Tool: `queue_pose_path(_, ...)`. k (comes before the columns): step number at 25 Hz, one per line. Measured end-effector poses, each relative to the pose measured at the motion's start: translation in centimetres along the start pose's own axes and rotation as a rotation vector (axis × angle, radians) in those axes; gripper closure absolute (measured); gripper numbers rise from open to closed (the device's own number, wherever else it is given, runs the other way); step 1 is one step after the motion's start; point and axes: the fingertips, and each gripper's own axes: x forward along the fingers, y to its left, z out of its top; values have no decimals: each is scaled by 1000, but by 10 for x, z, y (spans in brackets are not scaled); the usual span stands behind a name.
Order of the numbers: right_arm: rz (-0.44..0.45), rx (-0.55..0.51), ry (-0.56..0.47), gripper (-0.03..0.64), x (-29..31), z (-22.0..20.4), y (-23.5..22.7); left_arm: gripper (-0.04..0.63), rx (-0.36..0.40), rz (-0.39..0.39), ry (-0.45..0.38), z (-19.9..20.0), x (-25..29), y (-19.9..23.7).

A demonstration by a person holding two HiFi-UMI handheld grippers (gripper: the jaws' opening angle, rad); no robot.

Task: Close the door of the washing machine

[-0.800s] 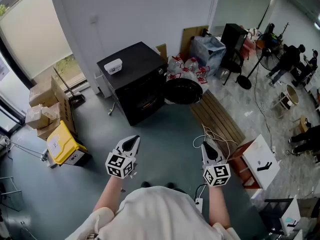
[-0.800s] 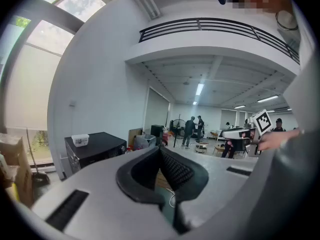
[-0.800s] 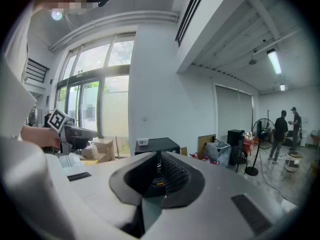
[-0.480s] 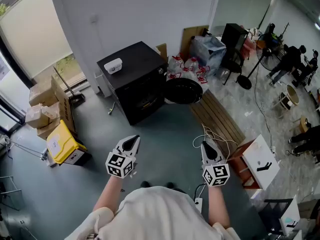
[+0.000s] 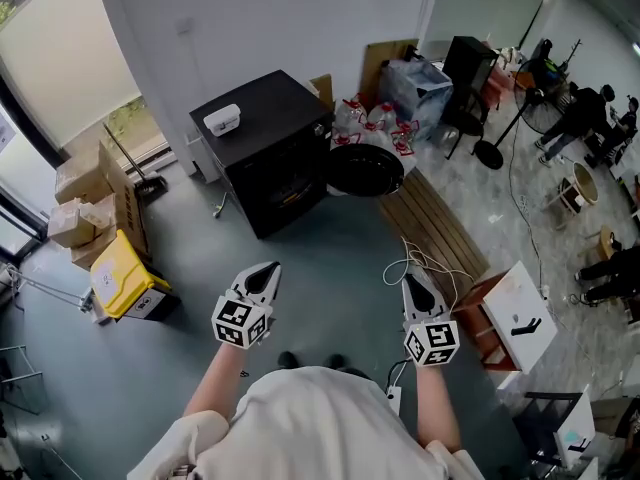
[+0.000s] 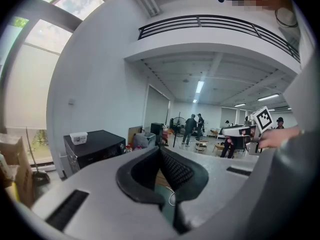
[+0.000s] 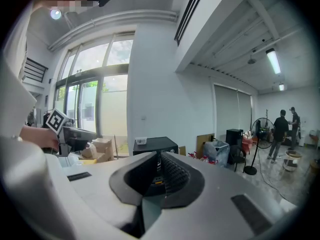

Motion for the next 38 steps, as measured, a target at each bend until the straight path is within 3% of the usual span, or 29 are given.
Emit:
queue_pose_path(10, 10, -2, 15, 567, 0, -12, -22, 586, -6, 20, 9, -5, 16, -19)
queue_pose_path(18, 67, 0, 12, 491, -2, -17, -41, 586, -16, 57, 26, -15, 25, -38)
queue_pose_path(25, 94, 7, 27, 471, 0, -31, -55, 586, -33, 89, 45, -30, 29, -49)
queue_pose_path(38, 88, 6, 39, 469, 43, -35, -69, 586, -30, 77, 59, -30, 67, -15)
